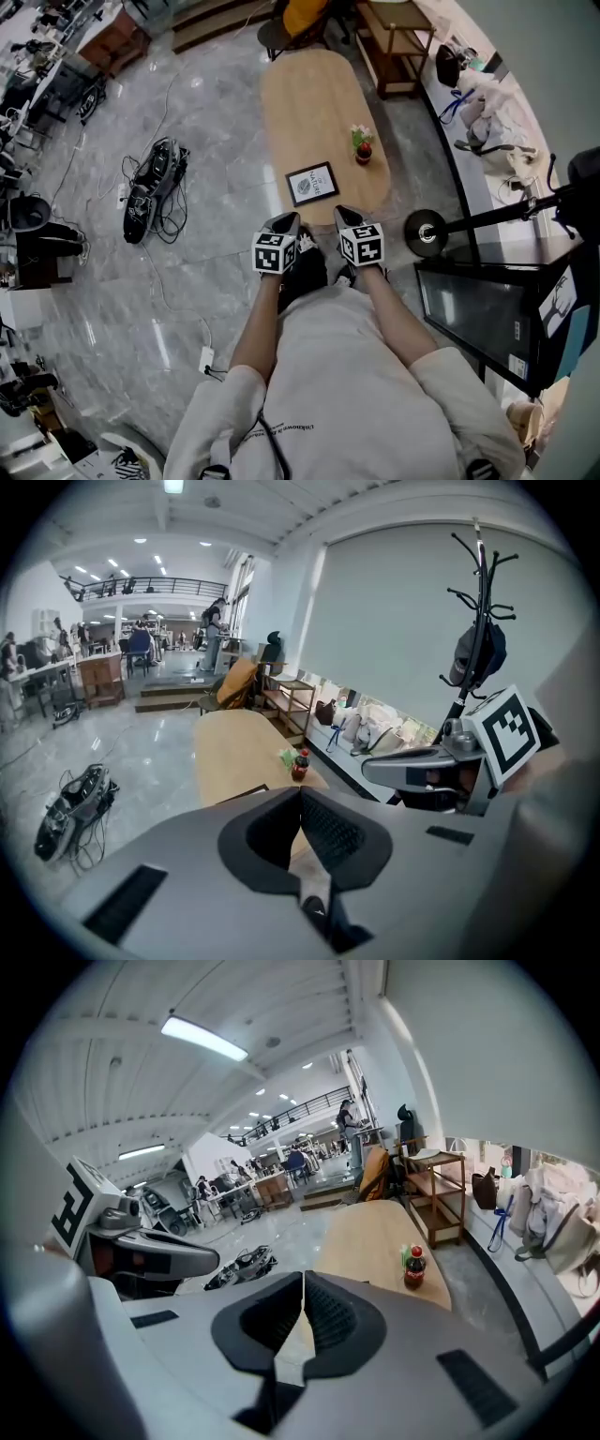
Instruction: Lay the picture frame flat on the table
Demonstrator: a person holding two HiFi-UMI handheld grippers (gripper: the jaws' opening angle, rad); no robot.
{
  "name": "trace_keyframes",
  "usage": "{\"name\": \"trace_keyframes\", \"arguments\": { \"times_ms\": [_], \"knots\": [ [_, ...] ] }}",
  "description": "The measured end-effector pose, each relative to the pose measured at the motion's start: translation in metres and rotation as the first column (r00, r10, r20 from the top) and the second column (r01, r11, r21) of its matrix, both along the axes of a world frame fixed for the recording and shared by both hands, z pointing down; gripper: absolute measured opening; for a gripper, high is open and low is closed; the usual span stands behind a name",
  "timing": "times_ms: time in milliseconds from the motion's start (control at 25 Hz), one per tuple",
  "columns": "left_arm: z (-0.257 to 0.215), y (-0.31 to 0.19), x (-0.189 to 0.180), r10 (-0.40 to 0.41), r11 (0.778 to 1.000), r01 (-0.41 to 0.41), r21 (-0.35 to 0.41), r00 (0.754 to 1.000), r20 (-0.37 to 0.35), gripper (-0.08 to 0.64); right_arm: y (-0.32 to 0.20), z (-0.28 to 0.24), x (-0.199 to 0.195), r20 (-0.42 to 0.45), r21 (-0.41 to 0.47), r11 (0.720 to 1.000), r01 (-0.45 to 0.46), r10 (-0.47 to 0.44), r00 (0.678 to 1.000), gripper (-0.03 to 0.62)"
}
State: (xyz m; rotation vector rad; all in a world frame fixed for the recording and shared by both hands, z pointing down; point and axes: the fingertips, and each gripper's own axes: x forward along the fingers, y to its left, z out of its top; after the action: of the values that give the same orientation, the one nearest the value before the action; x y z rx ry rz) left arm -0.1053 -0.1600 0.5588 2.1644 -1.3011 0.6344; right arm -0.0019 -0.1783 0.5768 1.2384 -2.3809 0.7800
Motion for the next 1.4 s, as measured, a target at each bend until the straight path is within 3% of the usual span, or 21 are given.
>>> {"name": "trace_keyframes", "arguments": {
  "times_ms": [440, 720, 1400],
  "knots": [
    [0.011, -0.001, 0.009, 0.06, 0.998, -0.059, -0.017, 0.998, 0.012, 0.023, 0.003, 0.008, -0.013, -0.004, -0.019, 0.998, 0.065, -0.065, 0.998, 0.035],
    [0.011, -0.004, -0.001, 0.015, 1.0, -0.015, -0.01, 1.0, -0.002, 0.023, 0.001, 0.014, -0.015, -0.038, -0.032, 0.995, 0.091, -0.092, 0.995, 0.035],
    [0.009, -0.006, -0.016, -0.038, 0.999, 0.038, 0.008, 0.999, 0.003, 0.023, -0.004, 0.016, -0.023, -0.027, -0.043, 0.994, 0.103, -0.105, 0.994, 0.034]
  ]
}}
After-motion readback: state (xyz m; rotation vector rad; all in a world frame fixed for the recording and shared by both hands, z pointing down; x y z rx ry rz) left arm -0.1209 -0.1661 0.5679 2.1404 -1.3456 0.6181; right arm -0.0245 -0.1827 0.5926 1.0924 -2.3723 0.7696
